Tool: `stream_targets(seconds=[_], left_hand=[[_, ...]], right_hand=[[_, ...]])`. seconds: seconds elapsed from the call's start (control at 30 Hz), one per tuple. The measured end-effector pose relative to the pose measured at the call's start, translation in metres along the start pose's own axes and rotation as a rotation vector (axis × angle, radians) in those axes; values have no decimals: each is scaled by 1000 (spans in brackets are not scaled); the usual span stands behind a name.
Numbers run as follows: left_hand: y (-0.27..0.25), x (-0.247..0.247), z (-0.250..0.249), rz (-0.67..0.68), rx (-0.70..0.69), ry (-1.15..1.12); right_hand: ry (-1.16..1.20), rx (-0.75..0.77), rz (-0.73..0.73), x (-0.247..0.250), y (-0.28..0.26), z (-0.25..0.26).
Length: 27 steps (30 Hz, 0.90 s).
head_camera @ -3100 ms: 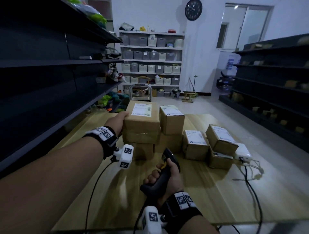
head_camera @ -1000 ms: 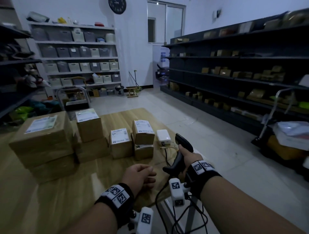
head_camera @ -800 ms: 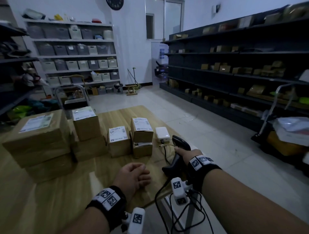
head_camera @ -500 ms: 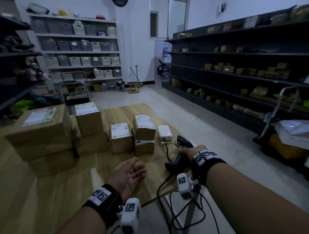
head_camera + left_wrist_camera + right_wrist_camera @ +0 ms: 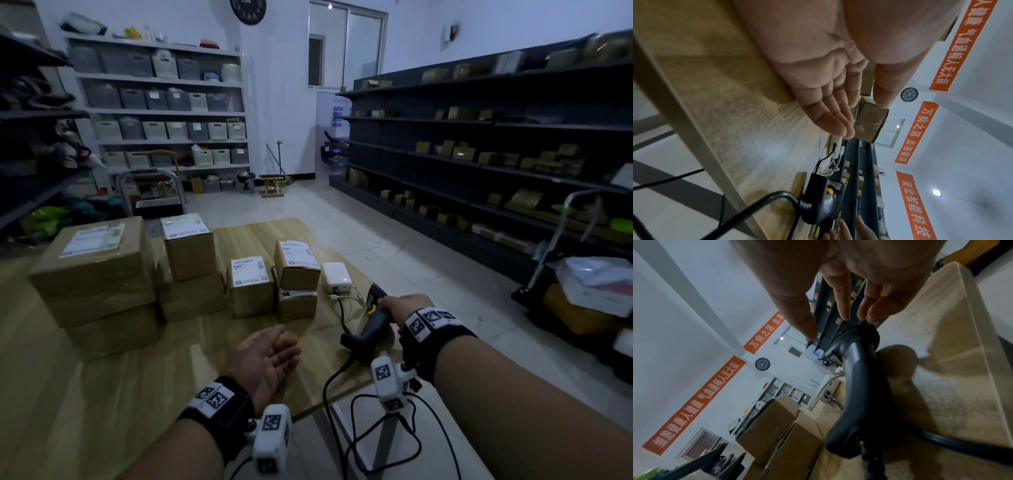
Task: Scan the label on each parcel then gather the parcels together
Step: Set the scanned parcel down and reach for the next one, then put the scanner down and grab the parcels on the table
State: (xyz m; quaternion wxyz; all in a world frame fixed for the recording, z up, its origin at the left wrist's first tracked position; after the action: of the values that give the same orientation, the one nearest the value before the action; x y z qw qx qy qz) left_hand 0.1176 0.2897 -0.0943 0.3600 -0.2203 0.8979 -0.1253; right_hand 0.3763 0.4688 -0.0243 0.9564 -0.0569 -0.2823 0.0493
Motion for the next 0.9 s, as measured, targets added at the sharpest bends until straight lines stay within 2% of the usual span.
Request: stream_targets(seconds=[0.13,0.27,0.4,0.57,0.8,0.9], left_hand=[[-2,1,-1,-18,11,-2],[-5,13,0,-28,24,55],[-20,33,-11,-41,-4,52],[-50,78,-60,-150,-176,139],[-112,150,-175,-397,-500,248],[-145,176,-209,-497,-584,290]], right_hand=[[139,31,-34,8,-9,12],[314,52,-28,-11,-20,24],[523,41,77,-45,-50,44],[596,89,225,-98,-78,81],[656,148,391,-172,-128,159],[696,174,457,-203,-147,185]])
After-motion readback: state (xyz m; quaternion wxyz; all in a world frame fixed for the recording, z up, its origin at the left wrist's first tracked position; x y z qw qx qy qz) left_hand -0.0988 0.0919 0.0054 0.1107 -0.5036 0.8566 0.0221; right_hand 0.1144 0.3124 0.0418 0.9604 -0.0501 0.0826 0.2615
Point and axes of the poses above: each hand's wrist, its own y-axis towards the middle knuckle, its own x-axis out of the back of the hand, z = x × y, the point moved 8 cm from there along y, towards the middle knuckle, and after that the axes turned 7 degrees about x, right-handed, at the moved point
